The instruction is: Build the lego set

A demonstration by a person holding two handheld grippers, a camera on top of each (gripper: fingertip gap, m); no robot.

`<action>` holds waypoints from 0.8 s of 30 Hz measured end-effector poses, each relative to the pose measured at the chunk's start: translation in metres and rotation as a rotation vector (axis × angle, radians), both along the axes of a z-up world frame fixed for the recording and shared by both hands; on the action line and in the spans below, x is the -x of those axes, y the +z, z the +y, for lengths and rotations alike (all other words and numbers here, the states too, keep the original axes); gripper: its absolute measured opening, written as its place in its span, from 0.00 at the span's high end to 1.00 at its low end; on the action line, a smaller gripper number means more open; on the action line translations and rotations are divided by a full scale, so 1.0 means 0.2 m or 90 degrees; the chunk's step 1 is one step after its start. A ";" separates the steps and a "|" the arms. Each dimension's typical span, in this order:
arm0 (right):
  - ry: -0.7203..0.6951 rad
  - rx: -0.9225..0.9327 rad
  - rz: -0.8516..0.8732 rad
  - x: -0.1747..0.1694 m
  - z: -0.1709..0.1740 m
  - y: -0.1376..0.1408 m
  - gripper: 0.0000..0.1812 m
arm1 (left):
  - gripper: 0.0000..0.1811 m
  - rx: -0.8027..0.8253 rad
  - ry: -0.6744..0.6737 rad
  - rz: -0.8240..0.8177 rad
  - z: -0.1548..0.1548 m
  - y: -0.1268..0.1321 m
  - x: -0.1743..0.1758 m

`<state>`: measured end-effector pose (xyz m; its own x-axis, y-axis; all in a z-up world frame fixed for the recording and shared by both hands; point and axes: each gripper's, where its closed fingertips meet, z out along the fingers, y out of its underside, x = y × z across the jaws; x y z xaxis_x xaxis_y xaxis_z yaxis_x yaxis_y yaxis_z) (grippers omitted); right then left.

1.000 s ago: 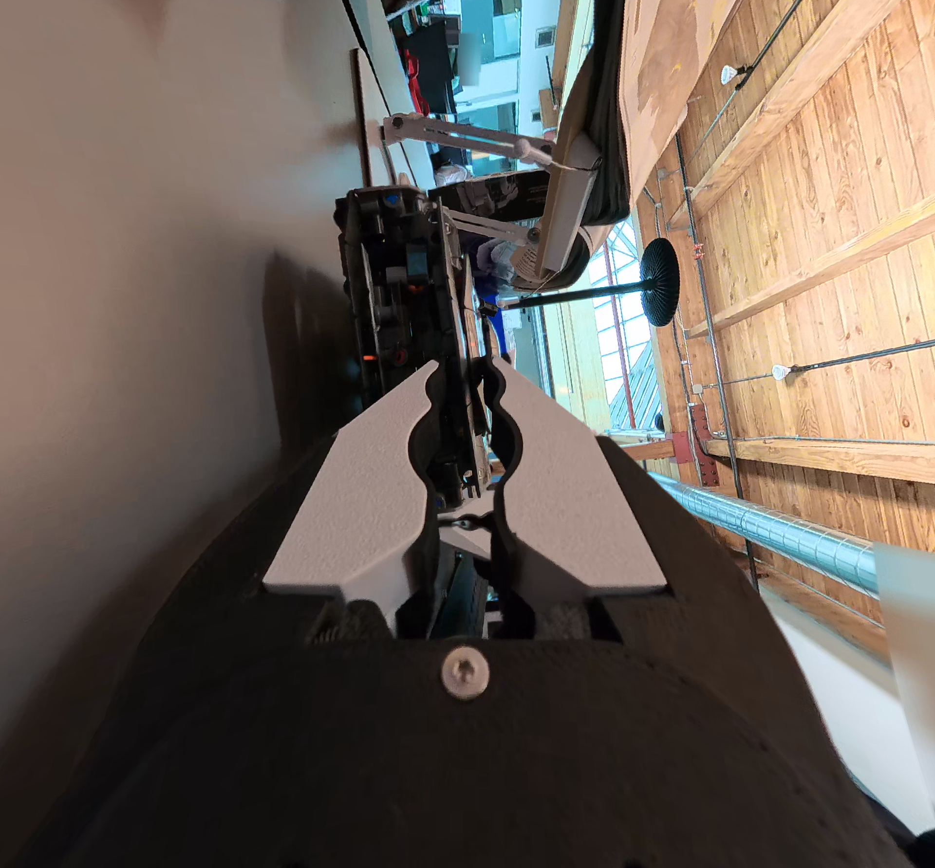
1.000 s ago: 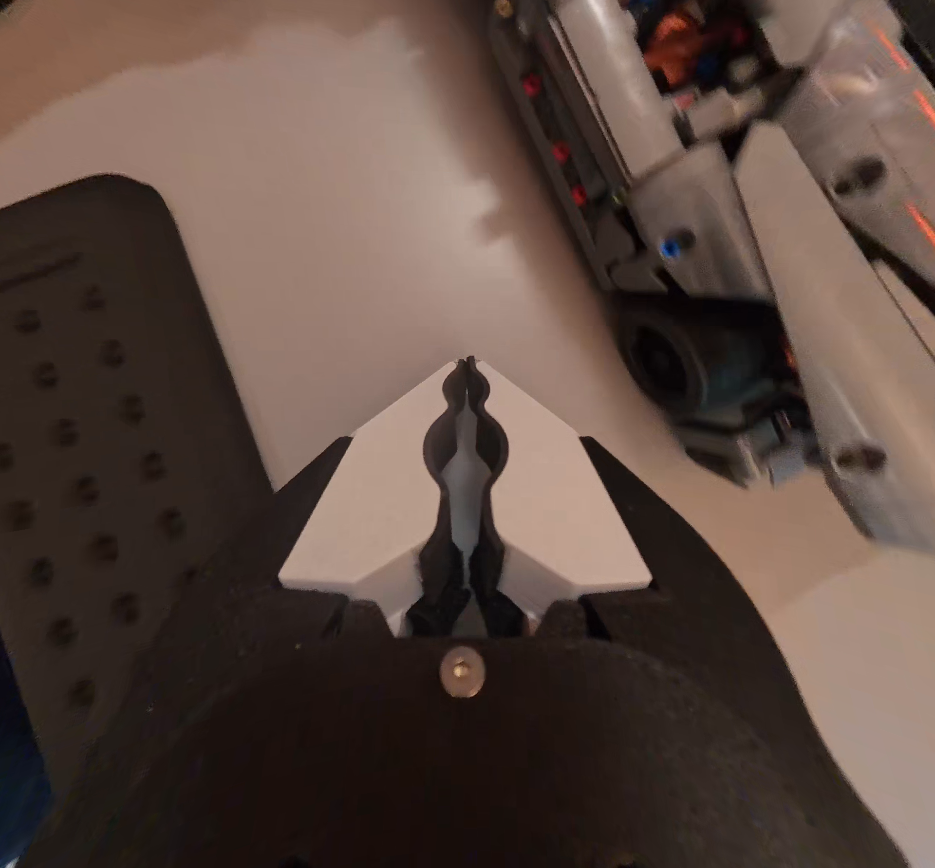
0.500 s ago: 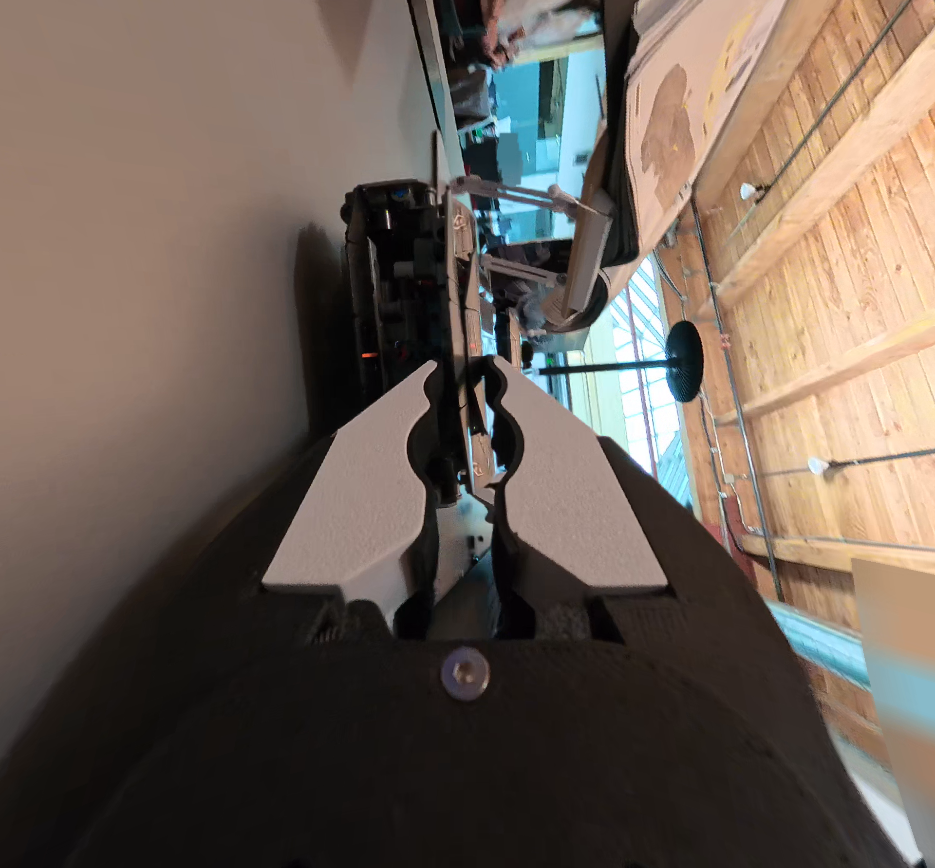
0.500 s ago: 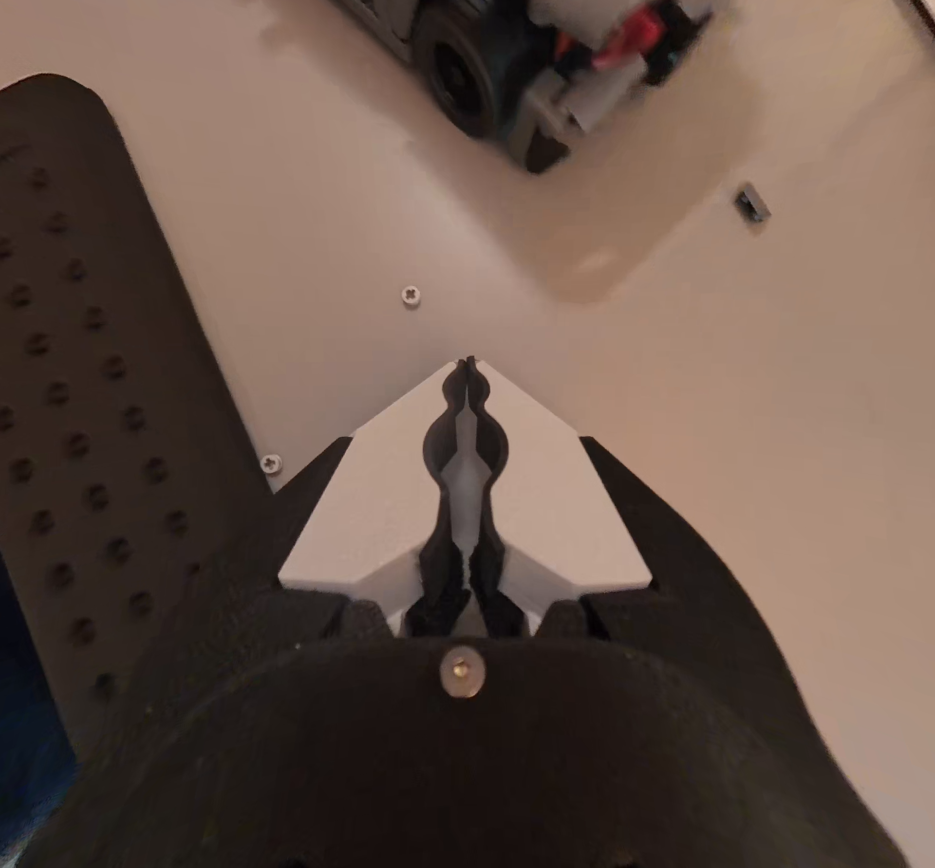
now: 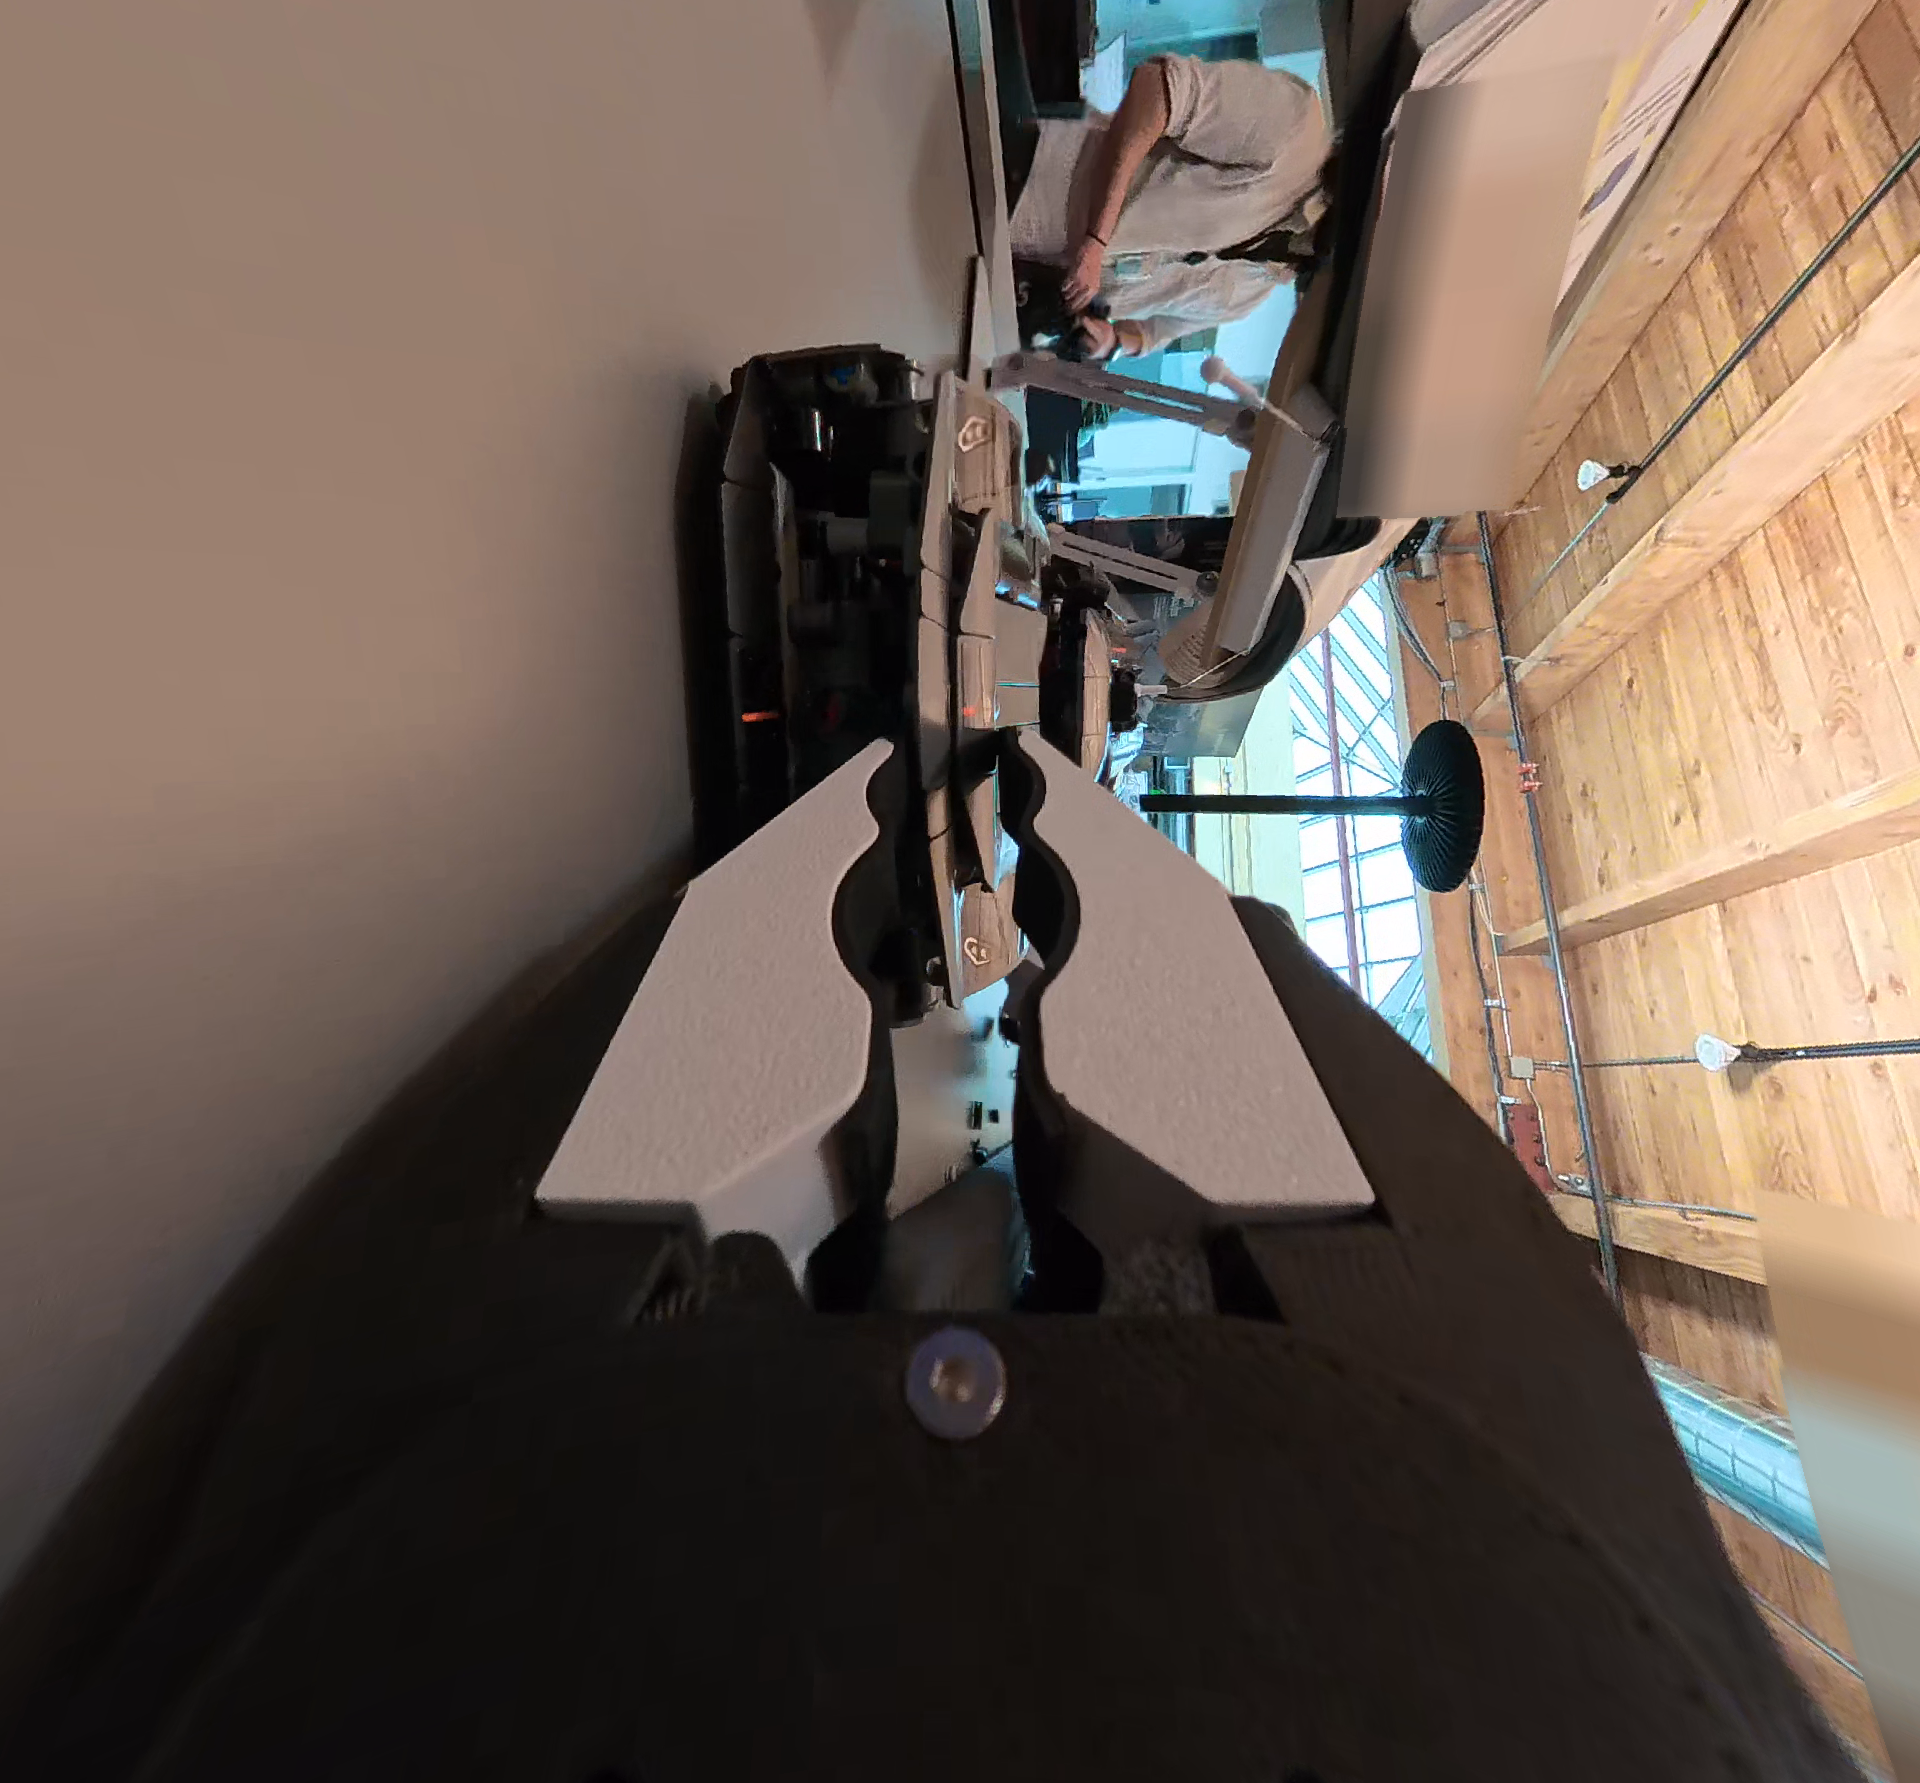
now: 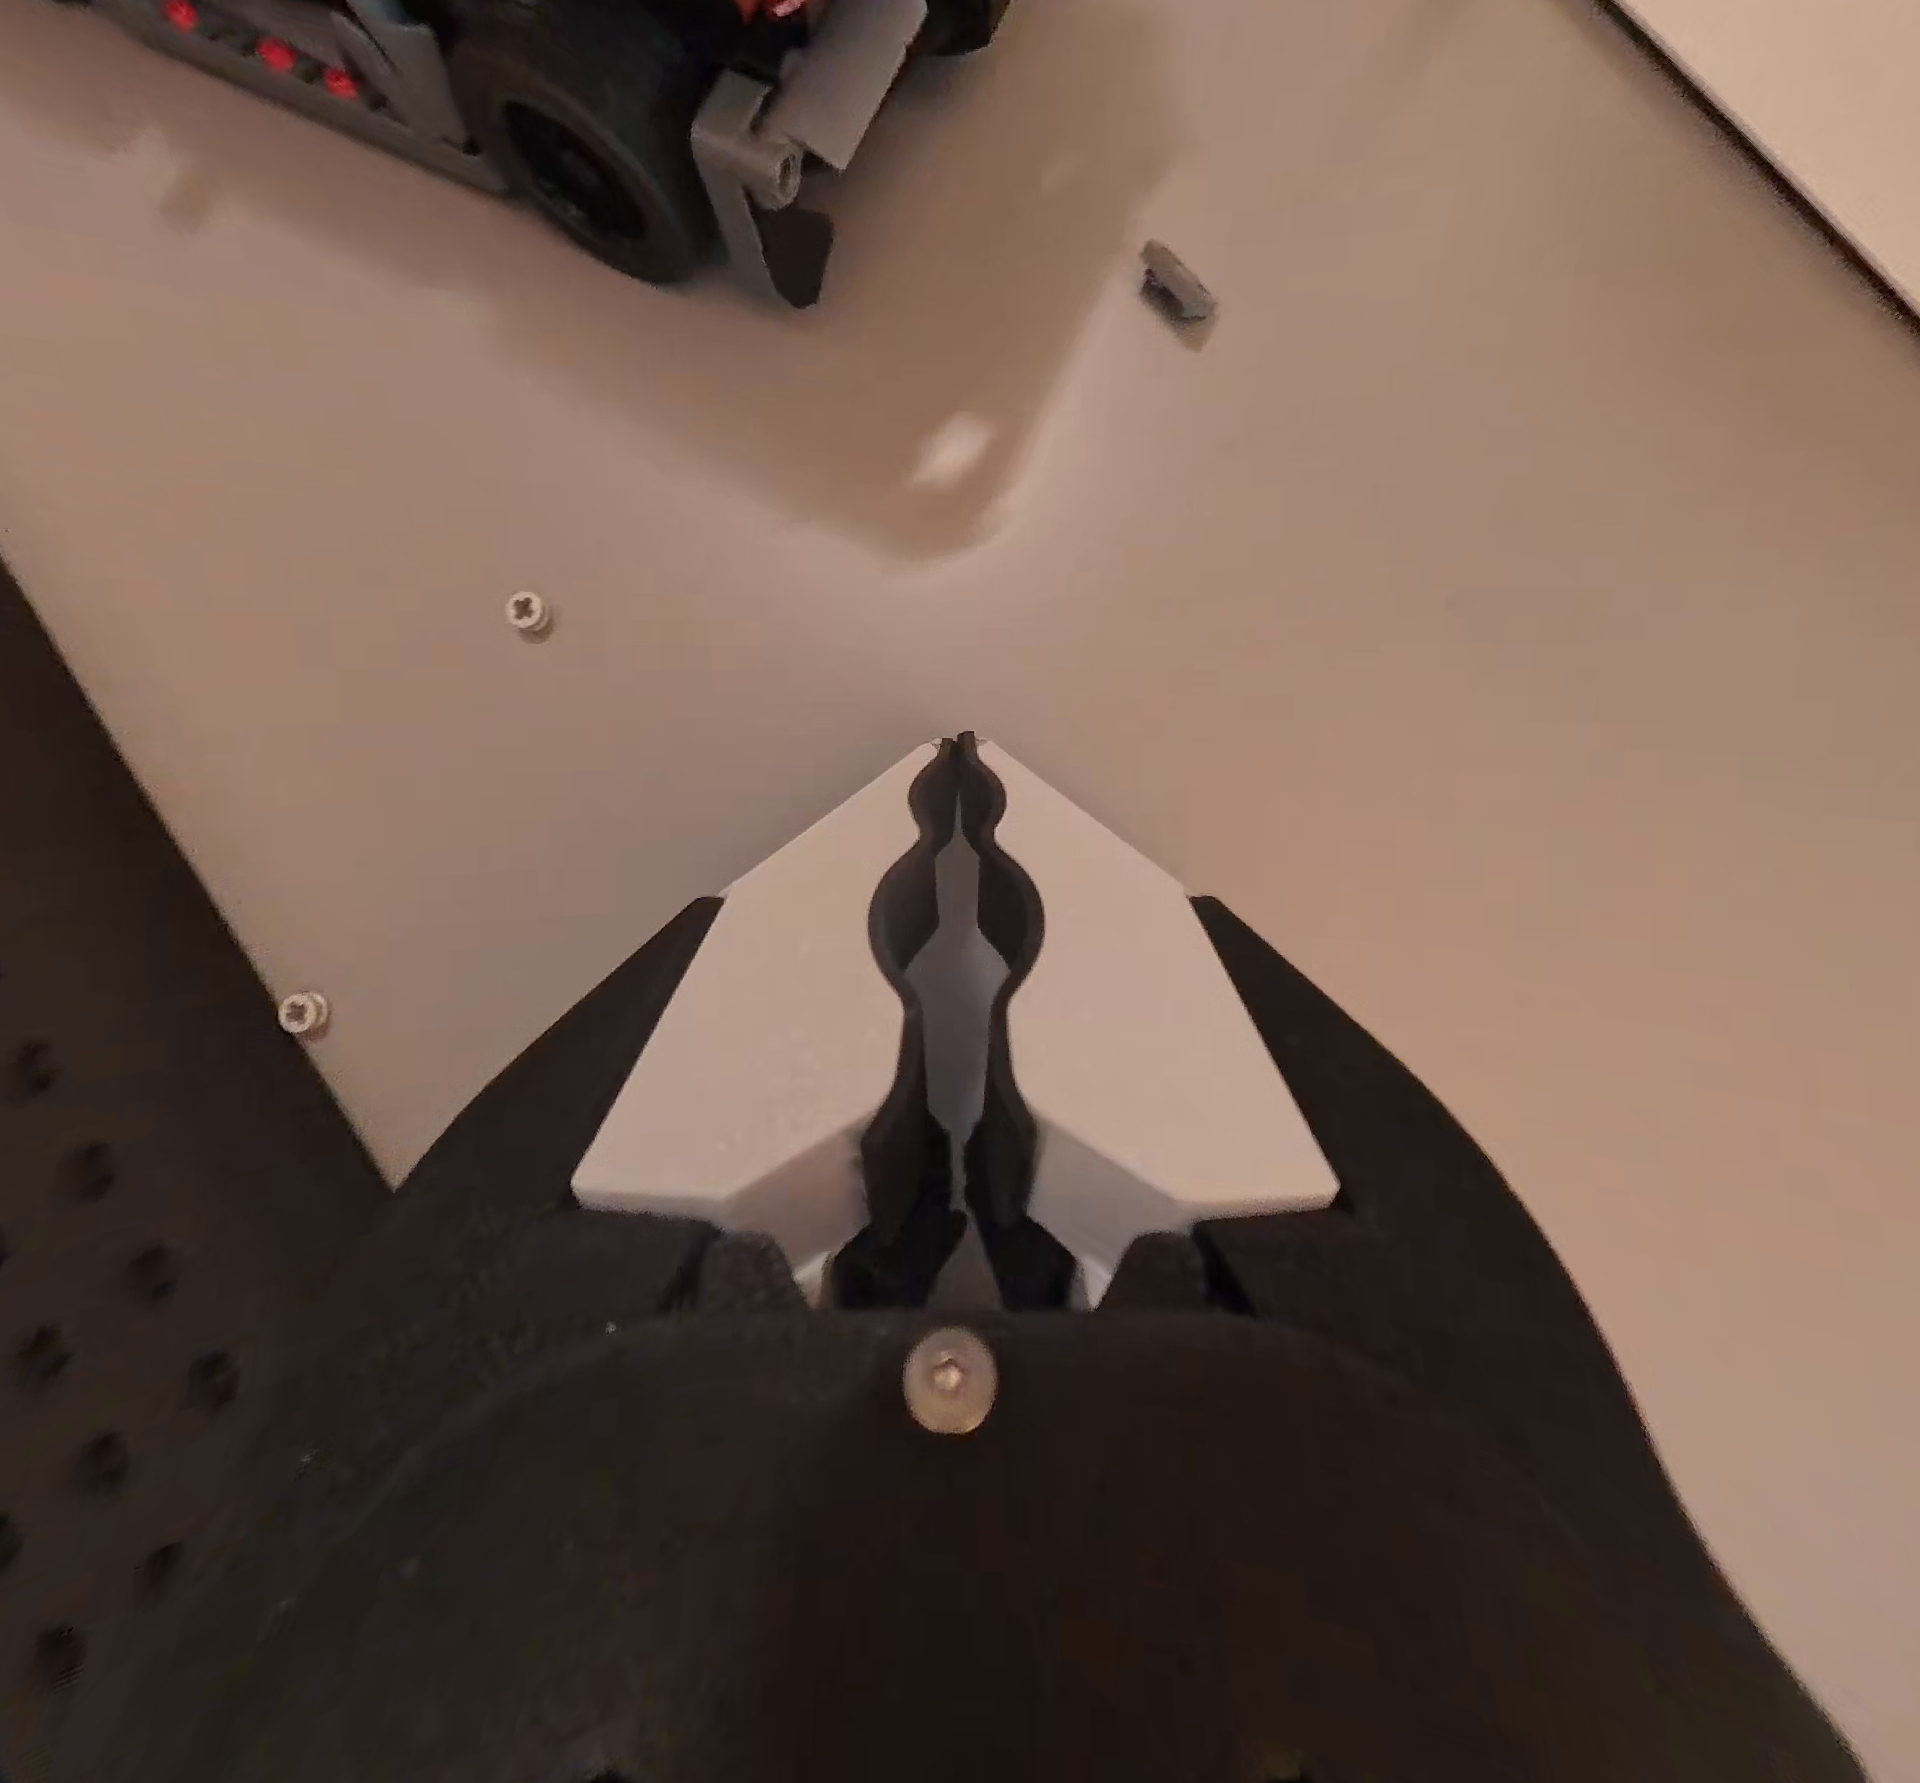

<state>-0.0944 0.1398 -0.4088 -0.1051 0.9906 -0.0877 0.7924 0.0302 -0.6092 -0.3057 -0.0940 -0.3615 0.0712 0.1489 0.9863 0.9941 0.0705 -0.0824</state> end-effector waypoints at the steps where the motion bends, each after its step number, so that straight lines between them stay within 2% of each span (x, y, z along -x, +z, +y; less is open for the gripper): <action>1: -0.003 0.001 0.001 0.00 0.01 0.00 1.00 | 0.93 0.005 0.001 0.004 0.02 0.00 -0.01; 9: -0.028 0.015 0.008 -0.01 0.10 0.00 1.00 | 0.92 0.012 -0.039 0.014 0.13 0.00 -0.08; 11: -0.022 0.015 0.032 0.01 0.09 0.02 0.92 | 0.92 0.018 -0.045 0.023 0.12 0.00 -0.08; 13: -0.010 -0.003 0.035 0.02 0.09 0.04 0.91 | 0.92 0.014 -0.050 0.019 0.12 0.00 -0.08; 16: 0.011 -0.011 0.078 0.12 0.09 0.10 0.88 | 0.92 0.030 -0.051 0.028 0.10 -0.01 -0.07; 20: 0.036 -0.017 0.083 0.26 0.11 0.10 0.81 | 0.84 0.030 -0.068 0.050 0.09 0.02 -0.07; 24: 0.069 -0.040 0.070 0.38 0.13 0.05 0.82 | 0.79 0.039 -0.086 0.083 0.06 0.05 -0.07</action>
